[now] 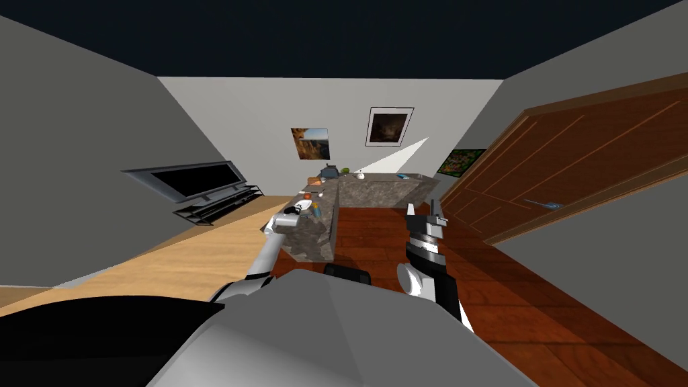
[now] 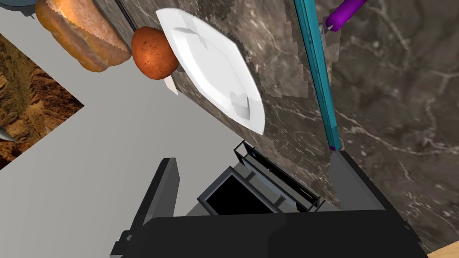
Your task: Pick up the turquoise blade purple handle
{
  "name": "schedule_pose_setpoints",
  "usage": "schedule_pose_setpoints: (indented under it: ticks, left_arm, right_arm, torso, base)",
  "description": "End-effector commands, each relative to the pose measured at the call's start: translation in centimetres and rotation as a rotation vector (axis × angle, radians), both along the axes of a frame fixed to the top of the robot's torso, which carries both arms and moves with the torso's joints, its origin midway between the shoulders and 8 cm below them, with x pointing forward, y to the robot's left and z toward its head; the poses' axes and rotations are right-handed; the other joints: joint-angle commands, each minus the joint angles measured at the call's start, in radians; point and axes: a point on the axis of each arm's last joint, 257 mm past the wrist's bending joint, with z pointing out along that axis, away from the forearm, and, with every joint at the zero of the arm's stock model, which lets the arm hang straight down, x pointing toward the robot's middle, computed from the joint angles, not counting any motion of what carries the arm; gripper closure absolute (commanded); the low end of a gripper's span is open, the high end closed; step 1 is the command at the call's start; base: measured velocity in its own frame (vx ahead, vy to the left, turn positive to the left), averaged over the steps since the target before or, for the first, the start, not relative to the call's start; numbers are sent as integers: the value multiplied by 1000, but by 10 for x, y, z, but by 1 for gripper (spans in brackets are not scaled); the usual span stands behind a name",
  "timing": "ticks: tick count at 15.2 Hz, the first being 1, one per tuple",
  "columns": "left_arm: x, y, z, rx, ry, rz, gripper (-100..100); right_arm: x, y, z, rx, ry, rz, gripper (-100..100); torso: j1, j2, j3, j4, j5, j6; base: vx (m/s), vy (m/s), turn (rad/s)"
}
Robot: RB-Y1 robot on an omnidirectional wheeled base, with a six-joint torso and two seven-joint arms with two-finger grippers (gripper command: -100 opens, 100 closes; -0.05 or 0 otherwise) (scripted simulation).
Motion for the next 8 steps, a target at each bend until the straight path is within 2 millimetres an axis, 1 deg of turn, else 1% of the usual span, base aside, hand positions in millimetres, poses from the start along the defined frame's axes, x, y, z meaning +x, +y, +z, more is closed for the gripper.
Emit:
schedule_pose_setpoints:
  ticks: [1,2,4,5,7,8]
  left_arm:
    - [-5,3,-5,-9,33,16,-100]
    - [-6,10,-7,-13,57,33,-100]
    - [-12,10,-13,-23,86,45,-100]
    - [-13,16,-14,-27,107,60,-100]
    - [-19,16,-20,-38,136,72,-100]
    - [-21,21,-21,-44,158,87,-100]
  right_arm:
    - [0,0,0,0,0,0,0]
    - [0,0,0,0,0,0,0]
    - [0,0,0,0,0,0,0]
    - [0,0,0,0,0,0,0]
    - [0,0,0,0,0,0,0]
    - [0,0,0,0,0,0,0]
  torso:
    - [0,0,0,0,0,0]
    - [0,0,0,0,0,0]
    - [0,0,0,0,0,0]
    - [0,0,0,0,0,0]
    - [0,0,0,0,0,0]
    - [0,0,0,0,0,0]
  base:
    - [5,-13,-29]
    - [8,-18,-59]
    - [8,-15,-48]
    - [9,-19,-61]
    - [9,-17,-46]
    - [11,-19,-53]
